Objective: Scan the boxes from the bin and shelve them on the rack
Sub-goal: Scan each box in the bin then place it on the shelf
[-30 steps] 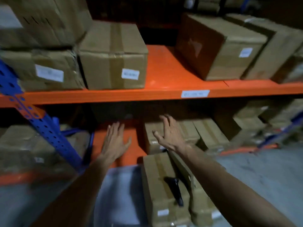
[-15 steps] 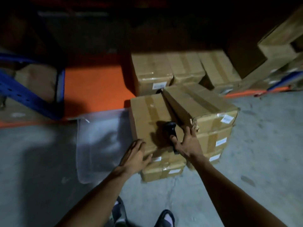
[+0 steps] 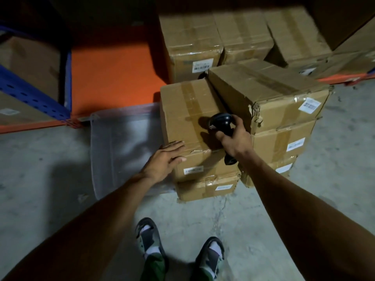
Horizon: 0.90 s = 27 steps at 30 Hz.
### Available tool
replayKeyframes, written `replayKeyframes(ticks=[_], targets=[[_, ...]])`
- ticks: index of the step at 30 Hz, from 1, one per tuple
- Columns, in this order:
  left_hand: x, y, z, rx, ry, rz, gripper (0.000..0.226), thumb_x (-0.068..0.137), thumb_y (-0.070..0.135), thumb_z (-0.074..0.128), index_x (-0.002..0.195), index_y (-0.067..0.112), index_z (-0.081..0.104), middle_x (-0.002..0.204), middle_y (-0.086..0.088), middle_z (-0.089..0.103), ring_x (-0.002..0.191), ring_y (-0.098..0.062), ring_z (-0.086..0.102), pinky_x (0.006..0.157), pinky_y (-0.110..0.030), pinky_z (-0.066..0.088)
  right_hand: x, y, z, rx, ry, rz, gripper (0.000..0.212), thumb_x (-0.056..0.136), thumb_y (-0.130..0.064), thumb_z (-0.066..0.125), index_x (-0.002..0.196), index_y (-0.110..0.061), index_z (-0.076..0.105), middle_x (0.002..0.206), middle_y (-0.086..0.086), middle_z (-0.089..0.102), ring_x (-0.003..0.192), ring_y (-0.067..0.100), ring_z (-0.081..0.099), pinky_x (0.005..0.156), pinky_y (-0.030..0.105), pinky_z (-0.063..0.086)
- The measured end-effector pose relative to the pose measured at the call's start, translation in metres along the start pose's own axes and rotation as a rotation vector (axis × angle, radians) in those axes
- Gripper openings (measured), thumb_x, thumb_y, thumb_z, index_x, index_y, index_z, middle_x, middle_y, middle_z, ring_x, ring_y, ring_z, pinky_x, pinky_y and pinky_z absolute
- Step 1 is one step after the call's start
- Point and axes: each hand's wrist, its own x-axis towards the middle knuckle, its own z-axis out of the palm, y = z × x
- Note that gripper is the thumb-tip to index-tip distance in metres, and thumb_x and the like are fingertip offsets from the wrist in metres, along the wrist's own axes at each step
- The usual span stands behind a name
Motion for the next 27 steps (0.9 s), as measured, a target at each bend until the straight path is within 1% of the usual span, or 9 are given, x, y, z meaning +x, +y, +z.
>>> replayKeyframes(ticks=[3, 6, 8, 11, 13, 16, 21, 24, 27], targets=[[-0.005, -0.001, 0.006, 0.122, -0.05, 0.043, 0.049, 0.103, 0.027, 0.05, 0.15, 0.014, 0.041, 0.159, 0.003, 0.034, 0.15, -0.014, 0.019, 0.123, -0.037, 0.018, -0.04, 0.019, -0.007, 0.418, -0.02, -0.02, 0.073, 0.091, -0.012, 0.073, 0.152, -0.033, 0.038, 0.134, -0.005, 0.056, 0.114, 0.014, 0.066, 0.1, 0.037, 0.057], [-0.009, -0.001, 0.022, 0.381, -0.01, 0.059, 0.049, 0.106, 0.021, 0.039, 0.153, 0.01, 0.03, 0.162, -0.006, 0.025, 0.152, -0.025, 0.011, 0.125, -0.04, 0.006, -0.087, 0.04, 0.0, 0.689, -0.079, -0.011, 0.077, 0.084, 0.007, 0.068, 0.139, -0.039, 0.04, 0.14, 0.01, 0.051, 0.117, 0.031, 0.067, 0.093, 0.051, 0.061], [-0.01, -0.001, 0.025, 0.539, -0.041, 0.13, 0.053, 0.104, 0.014, 0.034, 0.155, 0.012, 0.023, 0.163, -0.011, 0.02, 0.152, -0.032, 0.01, 0.125, -0.041, 0.007, -0.117, 0.051, 0.009, 0.771, -0.094, 0.005, 0.076, 0.078, 0.002, 0.068, 0.132, -0.045, 0.041, 0.134, 0.012, 0.055, 0.109, 0.033, 0.07, 0.082, 0.05, 0.064], [-0.01, 0.0, 0.018, 0.572, 0.019, 0.279, 0.073, 0.087, -0.004, 0.049, 0.154, 0.016, 0.027, 0.156, -0.018, 0.035, 0.145, -0.038, 0.031, 0.118, -0.045, 0.032, -0.154, 0.066, 0.031, 0.627, -0.03, 0.025, 0.068, 0.084, -0.019, 0.07, 0.13, -0.061, 0.042, 0.118, 0.01, 0.064, 0.081, 0.019, 0.072, 0.065, 0.033, 0.061], [-0.012, -0.003, 0.016, 0.614, 0.096, 0.364, 0.072, 0.082, -0.004, 0.054, 0.15, 0.014, 0.039, 0.153, -0.019, 0.04, 0.139, -0.036, 0.041, 0.112, -0.044, 0.038, -0.168, 0.076, 0.048, 0.531, 0.008, 0.035, 0.061, 0.091, -0.037, 0.073, 0.134, -0.065, 0.04, 0.123, 0.005, 0.066, 0.093, 0.026, 0.073, 0.076, 0.044, 0.065], [-0.015, -0.011, 0.019, 0.808, 0.1, 0.479, 0.054, 0.099, 0.024, 0.051, 0.151, 0.013, 0.039, 0.159, -0.017, 0.014, 0.143, -0.034, 0.029, 0.116, -0.045, 0.031, -0.173, 0.089, 0.07, 0.464, -0.029, -0.028, 0.057, 0.085, -0.065, 0.072, 0.133, -0.066, 0.041, 0.113, -0.019, 0.07, 0.094, 0.021, 0.075, 0.082, 0.046, 0.065], [-0.018, -0.007, 0.027, 0.538, 0.102, 0.266, 0.063, 0.096, 0.018, 0.061, 0.152, 0.024, 0.036, 0.158, -0.012, 0.034, 0.147, -0.035, 0.028, 0.094, -0.045, 0.055, -0.168, 0.099, 0.101, 0.527, -0.014, -0.07, 0.061, 0.083, -0.06, 0.072, 0.135, -0.057, 0.039, 0.112, -0.019, 0.069, 0.094, 0.011, 0.074, 0.077, 0.023, 0.062], [-0.018, -0.002, 0.025, 0.491, 0.08, 0.249, 0.061, 0.095, 0.014, 0.061, 0.151, 0.023, 0.038, 0.158, -0.012, 0.034, 0.147, -0.035, 0.027, 0.092, -0.048, 0.056, -0.166, 0.098, 0.11, 0.514, 0.062, -0.081, 0.062, 0.081, -0.063, 0.074, 0.133, -0.055, 0.041, 0.117, -0.02, 0.067, 0.103, -0.006, 0.067, 0.078, 0.007, 0.053], [-0.016, -0.003, 0.025, 0.471, 0.056, 0.235, 0.062, 0.095, 0.012, 0.062, 0.151, 0.022, 0.037, 0.159, -0.012, 0.032, 0.148, -0.035, 0.024, 0.094, -0.051, 0.054, -0.163, 0.101, 0.112, 0.425, 0.066, -0.139, 0.067, 0.083, -0.066, 0.072, 0.14, -0.047, 0.042, 0.122, -0.015, 0.068, 0.107, -0.002, 0.067, 0.084, 0.006, 0.051]])
